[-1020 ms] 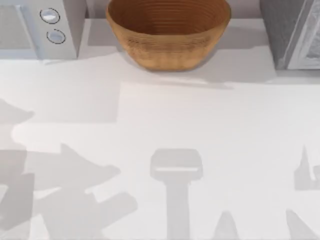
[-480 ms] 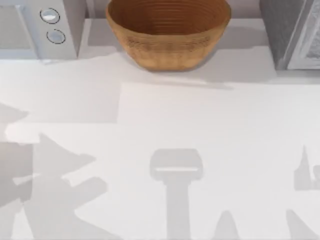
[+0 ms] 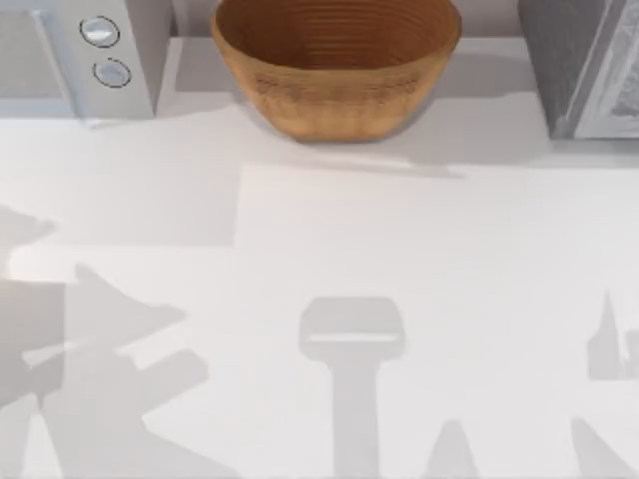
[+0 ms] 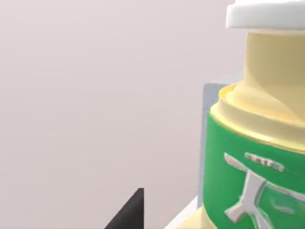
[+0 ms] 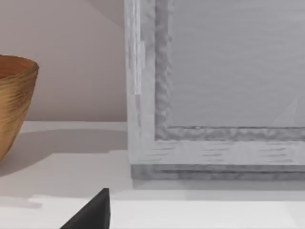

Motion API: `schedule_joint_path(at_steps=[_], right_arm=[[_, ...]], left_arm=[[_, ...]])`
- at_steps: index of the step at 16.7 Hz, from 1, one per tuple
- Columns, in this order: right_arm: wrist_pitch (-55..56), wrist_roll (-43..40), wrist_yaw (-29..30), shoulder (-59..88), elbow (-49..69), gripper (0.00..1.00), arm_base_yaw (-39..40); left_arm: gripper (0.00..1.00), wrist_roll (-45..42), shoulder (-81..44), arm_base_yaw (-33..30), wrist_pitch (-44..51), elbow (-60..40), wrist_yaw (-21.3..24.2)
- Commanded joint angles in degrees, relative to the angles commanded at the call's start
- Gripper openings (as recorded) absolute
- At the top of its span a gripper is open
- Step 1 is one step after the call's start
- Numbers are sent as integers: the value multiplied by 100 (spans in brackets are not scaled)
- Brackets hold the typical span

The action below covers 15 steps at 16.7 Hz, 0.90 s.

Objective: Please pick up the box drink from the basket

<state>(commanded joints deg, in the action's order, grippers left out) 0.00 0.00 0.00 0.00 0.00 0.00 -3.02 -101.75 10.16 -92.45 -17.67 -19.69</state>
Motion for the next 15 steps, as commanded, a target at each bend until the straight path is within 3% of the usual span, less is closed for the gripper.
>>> schedule_joint_path(at_steps=[11, 15], right_arm=[[0, 0, 0, 0, 0, 100, 0], [0, 0, 0, 0, 0, 100, 0]], left_arm=[[98, 0, 0, 0, 0, 0, 0], [100, 0, 0, 0, 0, 0, 0]])
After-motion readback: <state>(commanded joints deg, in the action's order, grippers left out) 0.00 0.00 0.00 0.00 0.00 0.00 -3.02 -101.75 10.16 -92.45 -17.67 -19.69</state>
